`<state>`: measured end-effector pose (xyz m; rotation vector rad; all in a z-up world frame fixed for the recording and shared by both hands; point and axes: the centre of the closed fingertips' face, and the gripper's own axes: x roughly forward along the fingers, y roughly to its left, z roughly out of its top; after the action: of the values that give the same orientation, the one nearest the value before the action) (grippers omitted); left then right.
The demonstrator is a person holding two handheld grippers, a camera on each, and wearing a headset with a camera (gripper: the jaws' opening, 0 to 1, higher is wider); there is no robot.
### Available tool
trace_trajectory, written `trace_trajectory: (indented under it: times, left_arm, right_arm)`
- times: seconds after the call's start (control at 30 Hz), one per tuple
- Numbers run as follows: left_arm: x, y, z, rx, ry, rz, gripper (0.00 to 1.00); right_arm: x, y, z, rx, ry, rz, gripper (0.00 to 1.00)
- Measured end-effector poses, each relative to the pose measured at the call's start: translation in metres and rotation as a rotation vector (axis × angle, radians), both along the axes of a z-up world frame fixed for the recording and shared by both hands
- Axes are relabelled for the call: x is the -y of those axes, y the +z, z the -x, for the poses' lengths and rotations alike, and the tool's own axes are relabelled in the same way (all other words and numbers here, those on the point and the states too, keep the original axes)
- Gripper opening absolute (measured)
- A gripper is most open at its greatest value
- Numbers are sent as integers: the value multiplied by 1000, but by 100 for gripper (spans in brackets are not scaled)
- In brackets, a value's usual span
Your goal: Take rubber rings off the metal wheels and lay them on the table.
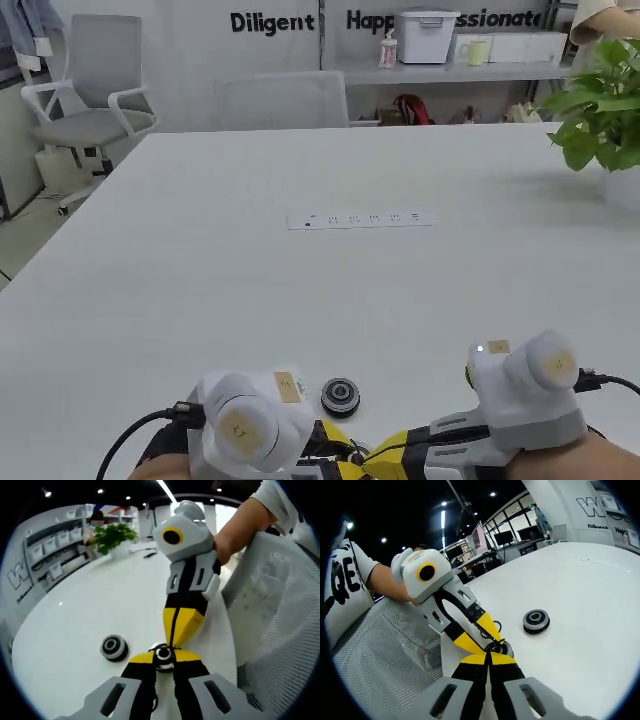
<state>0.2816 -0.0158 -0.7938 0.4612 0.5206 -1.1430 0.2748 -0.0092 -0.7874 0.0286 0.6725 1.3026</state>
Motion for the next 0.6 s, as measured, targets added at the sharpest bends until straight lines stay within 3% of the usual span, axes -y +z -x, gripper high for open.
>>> trace_trajectory:
  times: [0.6]
  left_arm:
    - [-4, 2, 1, -21, -26, 23, 17]
  right_arm:
    - [5, -2, -8, 3, -33, 8, 0]
